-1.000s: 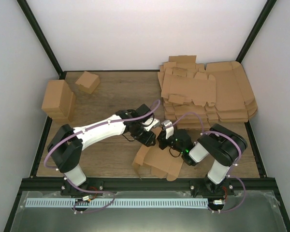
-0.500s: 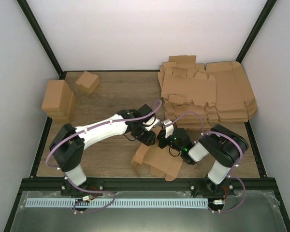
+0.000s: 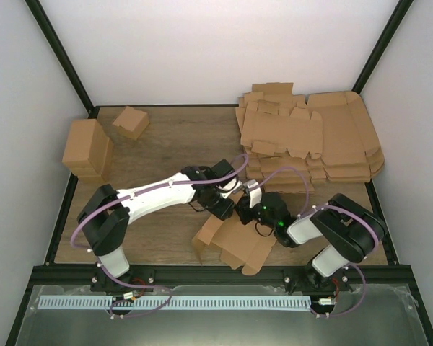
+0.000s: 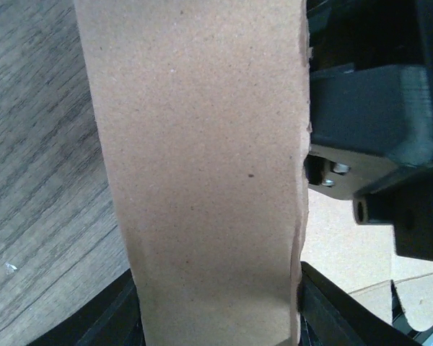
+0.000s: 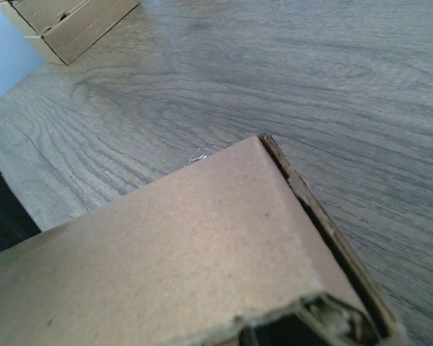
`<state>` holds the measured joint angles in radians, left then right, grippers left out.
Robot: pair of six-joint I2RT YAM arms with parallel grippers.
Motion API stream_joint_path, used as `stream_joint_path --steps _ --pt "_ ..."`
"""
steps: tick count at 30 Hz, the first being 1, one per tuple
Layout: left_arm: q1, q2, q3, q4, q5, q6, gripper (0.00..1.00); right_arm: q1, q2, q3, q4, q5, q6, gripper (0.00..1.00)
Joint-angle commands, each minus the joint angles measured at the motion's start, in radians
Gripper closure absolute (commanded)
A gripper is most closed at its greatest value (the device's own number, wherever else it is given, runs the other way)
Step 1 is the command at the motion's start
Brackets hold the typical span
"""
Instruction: Fold the paper box
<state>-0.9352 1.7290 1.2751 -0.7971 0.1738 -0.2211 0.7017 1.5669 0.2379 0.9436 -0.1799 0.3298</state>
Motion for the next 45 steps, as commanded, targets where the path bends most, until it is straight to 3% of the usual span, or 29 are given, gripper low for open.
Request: stream_joint_path --steps 1,23,30,34,38,45 --pt "-0.014 0.043 0.016 -0.045 -0.021 0.036 0.49 -0.004 -0.051 0.005 -0.039 -0.013 -0.014 0.85" --pt "-0.014 0.102 0.122 -0.105 -0.088 0.089 0.49 -0.004 -0.260 -0.092 -0.204 0.045 0.020 0.79" --pt "-0.014 0.124 0.147 -0.119 -0.096 0.106 0.49 -0.004 -0.392 -0.102 -0.342 0.204 0.048 0.64" --pt "-0.014 0.128 0.157 -0.127 -0.093 0.115 0.49 -0.005 -0.366 -0.079 -0.388 0.323 0.115 0.60" --pt "-0.014 0.124 0.156 -0.136 -0.088 0.128 0.49 -0.004 -0.311 -0.059 -0.355 0.331 0.056 0.48" --pt "-0.014 0.129 0.156 -0.149 -0.077 0.150 0.49 -0.007 -0.243 -0.027 -0.286 0.338 0.001 0.46"
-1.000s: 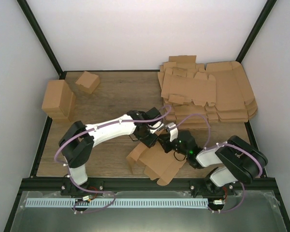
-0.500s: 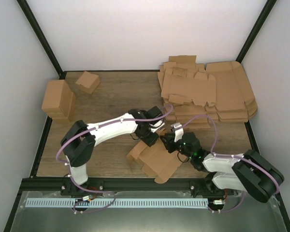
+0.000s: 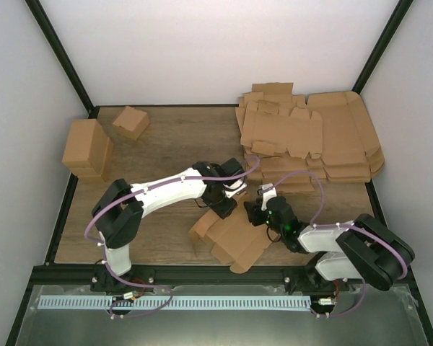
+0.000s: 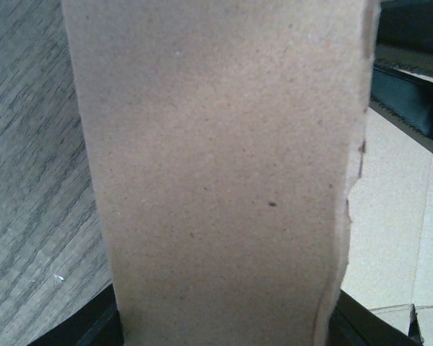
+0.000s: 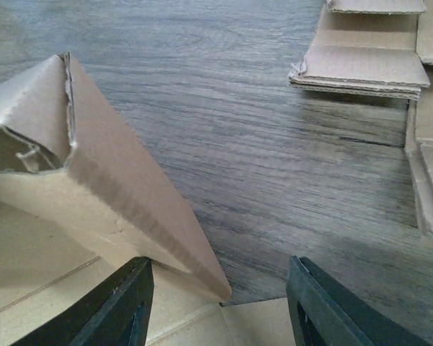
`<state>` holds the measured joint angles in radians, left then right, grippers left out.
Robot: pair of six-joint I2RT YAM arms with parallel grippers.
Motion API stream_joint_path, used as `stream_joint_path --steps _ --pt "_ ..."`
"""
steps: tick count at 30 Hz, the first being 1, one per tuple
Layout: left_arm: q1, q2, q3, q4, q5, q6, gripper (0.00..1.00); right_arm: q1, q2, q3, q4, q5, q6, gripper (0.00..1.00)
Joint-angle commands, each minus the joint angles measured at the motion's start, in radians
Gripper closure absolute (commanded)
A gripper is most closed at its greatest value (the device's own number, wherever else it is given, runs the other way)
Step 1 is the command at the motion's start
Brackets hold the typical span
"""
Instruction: Fold the paper box
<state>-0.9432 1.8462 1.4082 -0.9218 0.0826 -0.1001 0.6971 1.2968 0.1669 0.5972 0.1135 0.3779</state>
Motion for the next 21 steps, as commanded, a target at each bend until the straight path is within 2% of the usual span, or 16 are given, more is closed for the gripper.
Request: stream_joint_path --steps 1,5,7,14,21 --pt "-0.006 0.012 0.023 -0.026 0.018 0.036 0.49 -0.003 0.042 0.051 0.077 0.029 -0.067 0.46" --pt "-0.006 0.013 0.027 -0.044 0.026 0.062 0.49 -0.003 0.095 0.055 0.191 -0.041 -0.146 0.48" --pt "-0.006 0.013 0.028 -0.050 0.032 0.071 0.49 -0.005 0.122 0.056 0.243 -0.073 -0.174 0.52" --pt "-0.006 0.009 0.034 -0.063 0.077 0.086 0.49 -0.003 0.171 0.064 0.331 -0.111 -0.214 0.70" --pt "-0.005 0.007 0.040 -0.064 0.106 0.087 0.48 -0.002 0.204 0.089 0.325 -0.098 -0.219 0.95"
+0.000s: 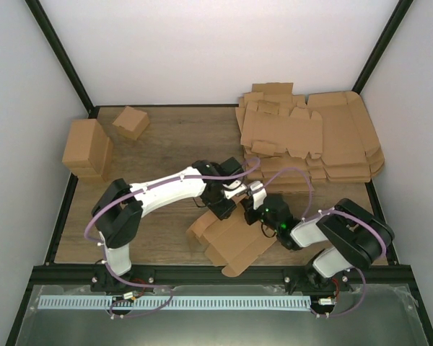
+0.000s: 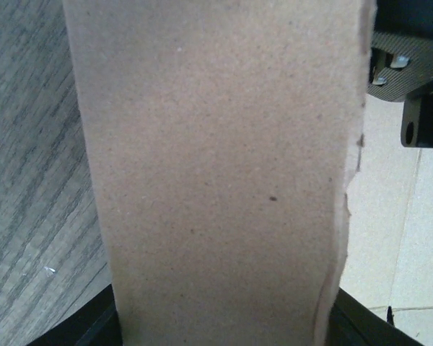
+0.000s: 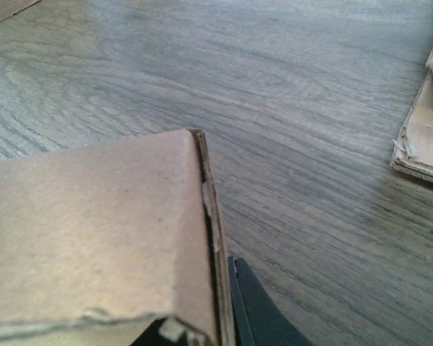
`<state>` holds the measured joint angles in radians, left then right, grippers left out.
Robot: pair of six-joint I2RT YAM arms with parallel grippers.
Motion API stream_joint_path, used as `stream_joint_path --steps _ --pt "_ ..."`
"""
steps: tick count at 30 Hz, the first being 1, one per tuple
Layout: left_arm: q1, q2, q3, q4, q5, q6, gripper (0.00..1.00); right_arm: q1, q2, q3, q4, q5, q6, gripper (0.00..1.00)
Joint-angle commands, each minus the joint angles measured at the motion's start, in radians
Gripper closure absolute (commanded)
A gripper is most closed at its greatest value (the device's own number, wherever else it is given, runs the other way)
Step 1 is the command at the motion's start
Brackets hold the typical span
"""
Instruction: Fold the paper box
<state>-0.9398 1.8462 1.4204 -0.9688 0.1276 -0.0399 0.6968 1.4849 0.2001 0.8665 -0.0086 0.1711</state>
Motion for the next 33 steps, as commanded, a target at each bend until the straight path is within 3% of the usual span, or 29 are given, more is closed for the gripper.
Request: stream_joint_path --steps 1,7,13,24,28,33 --pt "-0.009 0.006 0.029 -0.015 0.062 0.025 0.48 -0.002 0.019 0.057 0.053 0.029 -0.011 0.96" --pt "-0.010 -0.014 0.046 0.005 0.100 0.007 0.44 -0.001 0.036 0.061 0.043 0.066 -0.009 0.99" --pt "0.008 -0.072 0.049 0.057 0.178 -0.014 0.19 0.000 0.051 0.071 0.041 0.058 -0.011 0.99" --pt "0.186 -0.243 -0.064 0.266 0.416 -0.081 0.02 0.001 0.060 0.050 0.093 0.003 -0.028 0.99" --pt "0.229 -0.246 -0.077 0.292 0.423 -0.092 0.04 0.011 0.083 0.043 0.133 -0.005 -0.032 0.99" --pt "0.253 -0.171 -0.107 0.347 0.433 -0.097 0.18 0.031 0.137 0.044 0.196 -0.003 -0.039 0.99"
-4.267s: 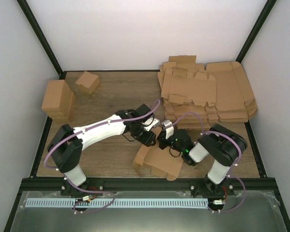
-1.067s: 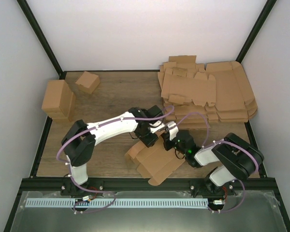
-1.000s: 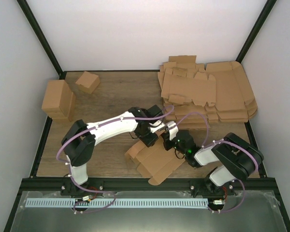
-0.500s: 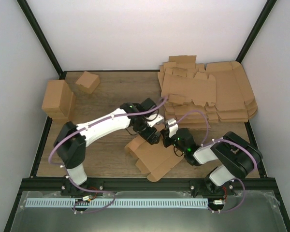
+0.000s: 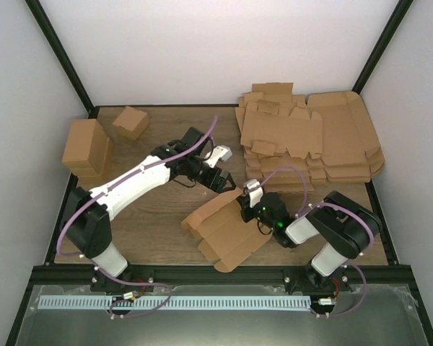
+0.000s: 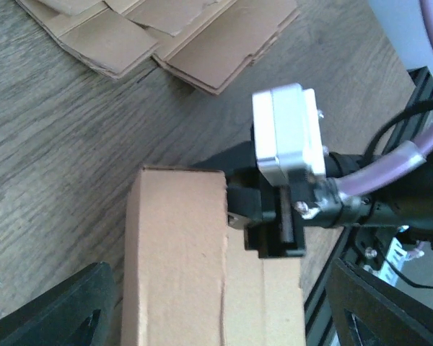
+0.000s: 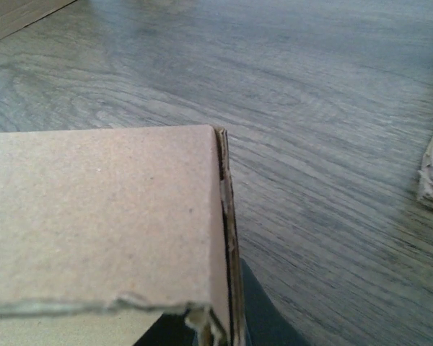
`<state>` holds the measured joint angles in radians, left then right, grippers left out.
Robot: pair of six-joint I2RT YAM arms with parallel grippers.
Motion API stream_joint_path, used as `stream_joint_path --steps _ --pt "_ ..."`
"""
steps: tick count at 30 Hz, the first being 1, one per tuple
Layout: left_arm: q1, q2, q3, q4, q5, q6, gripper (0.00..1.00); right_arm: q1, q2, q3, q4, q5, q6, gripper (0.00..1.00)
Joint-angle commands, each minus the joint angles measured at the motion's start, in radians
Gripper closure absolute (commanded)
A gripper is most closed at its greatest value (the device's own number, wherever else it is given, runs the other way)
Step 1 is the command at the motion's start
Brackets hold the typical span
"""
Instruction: Fold the paper box
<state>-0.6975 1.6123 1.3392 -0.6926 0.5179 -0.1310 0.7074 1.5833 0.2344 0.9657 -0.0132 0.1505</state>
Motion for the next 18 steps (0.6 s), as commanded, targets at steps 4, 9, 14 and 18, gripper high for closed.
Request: stream_joint_path --steps 4,9,14,18 --pt "0.012 0.101 -0.040 0.124 0.028 -0.017 0.21 0.039 0.093 0.009 0.161 0.008 -0.026 0.96" --pt "0.023 0.144 -0.037 0.141 0.031 -0.012 0.24 0.076 0.151 0.037 0.184 0.065 -0.055 0.96" --pt "0.032 0.171 -0.047 0.144 0.046 0.001 0.33 0.091 0.202 0.042 0.227 0.094 -0.057 0.96" --pt "0.032 0.183 -0.076 0.150 0.049 0.010 0.35 0.092 0.220 0.033 0.258 0.083 -0.054 0.95"
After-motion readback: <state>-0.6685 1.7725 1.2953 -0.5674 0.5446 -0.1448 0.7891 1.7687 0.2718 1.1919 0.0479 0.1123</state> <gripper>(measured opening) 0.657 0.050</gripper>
